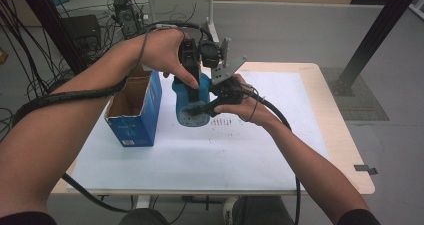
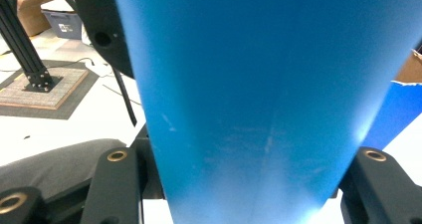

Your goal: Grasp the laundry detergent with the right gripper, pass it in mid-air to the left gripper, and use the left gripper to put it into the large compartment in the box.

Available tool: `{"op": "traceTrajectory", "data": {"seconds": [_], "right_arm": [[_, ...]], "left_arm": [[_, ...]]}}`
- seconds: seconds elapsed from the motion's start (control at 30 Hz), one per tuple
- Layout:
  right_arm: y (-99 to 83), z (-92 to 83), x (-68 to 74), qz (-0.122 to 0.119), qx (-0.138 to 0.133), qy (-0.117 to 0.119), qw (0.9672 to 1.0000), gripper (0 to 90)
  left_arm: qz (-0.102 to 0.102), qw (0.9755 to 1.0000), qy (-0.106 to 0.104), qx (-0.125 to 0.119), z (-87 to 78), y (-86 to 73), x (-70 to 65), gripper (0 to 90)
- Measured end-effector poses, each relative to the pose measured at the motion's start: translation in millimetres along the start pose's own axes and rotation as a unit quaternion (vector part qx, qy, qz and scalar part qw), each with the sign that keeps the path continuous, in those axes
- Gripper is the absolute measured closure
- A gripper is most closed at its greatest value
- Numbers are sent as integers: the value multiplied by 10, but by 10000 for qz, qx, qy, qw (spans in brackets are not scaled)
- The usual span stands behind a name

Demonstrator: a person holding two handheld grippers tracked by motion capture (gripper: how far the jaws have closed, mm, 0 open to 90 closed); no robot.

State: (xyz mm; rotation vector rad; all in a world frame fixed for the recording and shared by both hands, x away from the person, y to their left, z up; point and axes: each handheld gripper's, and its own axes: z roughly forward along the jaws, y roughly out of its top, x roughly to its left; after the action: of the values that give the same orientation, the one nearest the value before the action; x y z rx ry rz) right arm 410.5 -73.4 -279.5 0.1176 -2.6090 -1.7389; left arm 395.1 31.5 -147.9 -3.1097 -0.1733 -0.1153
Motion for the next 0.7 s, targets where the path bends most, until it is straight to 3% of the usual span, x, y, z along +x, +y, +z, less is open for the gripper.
{"op": "traceTrajectory", "data": {"seconds": [0.7], "right_arm": [[5,12,-1,-18,-3,41,10000,417]], "left_arm": [[-21,10000,-18,51,1,3,-4,376]]}}
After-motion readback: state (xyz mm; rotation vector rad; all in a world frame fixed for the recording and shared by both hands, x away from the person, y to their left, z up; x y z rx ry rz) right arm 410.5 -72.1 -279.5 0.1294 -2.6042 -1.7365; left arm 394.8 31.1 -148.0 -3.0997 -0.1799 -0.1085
